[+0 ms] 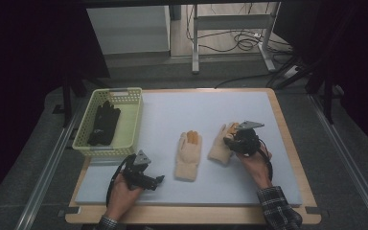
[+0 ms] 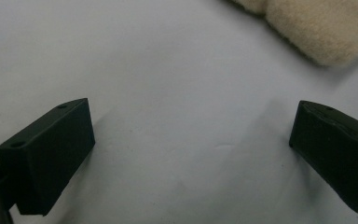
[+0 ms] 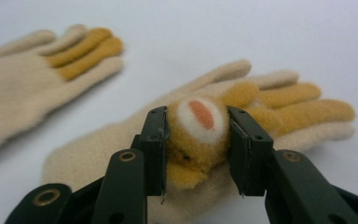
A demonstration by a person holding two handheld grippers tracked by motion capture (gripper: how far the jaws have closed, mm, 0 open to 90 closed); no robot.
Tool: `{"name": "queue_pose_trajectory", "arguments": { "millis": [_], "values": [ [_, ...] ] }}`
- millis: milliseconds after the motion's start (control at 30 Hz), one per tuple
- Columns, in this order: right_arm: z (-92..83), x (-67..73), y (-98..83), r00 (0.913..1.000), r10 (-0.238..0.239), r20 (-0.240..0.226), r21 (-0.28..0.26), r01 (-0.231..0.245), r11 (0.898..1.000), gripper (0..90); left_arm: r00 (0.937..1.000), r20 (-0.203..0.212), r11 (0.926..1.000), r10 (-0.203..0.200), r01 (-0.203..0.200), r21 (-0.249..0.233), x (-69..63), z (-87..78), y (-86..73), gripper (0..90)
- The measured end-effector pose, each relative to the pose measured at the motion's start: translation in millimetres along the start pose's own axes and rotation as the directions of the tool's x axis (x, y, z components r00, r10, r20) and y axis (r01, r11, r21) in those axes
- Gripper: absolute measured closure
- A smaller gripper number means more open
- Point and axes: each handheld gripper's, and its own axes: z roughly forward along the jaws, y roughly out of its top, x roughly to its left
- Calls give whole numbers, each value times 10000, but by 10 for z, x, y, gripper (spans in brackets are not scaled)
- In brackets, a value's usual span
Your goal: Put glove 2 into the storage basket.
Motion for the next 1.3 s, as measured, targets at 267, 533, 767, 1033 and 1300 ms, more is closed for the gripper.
{"name": "queue_pose_trajectory", "arguments": {
  "millis": [267, 533, 767, 1033, 1300],
  "values": [
    [-191, 130, 124, 9984, -261, -507, -307, 246, 9992, 604, 10000, -1, 10000, -1, 1, -2, 0, 0, 0, 0],
    [-320, 358, 273, 9892, -470, -1388, -763, 366, 9964, 603, 10000, -15, 10000, 2, -2, -21, 0, 1, 0, 0],
    [-291, 672, 417, 9722, -1005, -2116, -1012, 804, 9916, 601, 10000, -10, 10000, -2, 2, -22, 0, 1, 0, 0],
    [-97, 971, 520, 9517, -1562, -2644, -1066, 1322, 9855, 598, 10000, -10, 10000, -1, 1, -22, 1, 1, 0, 0],
    [196, 1121, 341, 9485, -1851, -2570, -601, 1755, 9826, 581, 10000, -13, 10000, 3, -3, -25, 0, 1, 0, 0]
  ]
}}
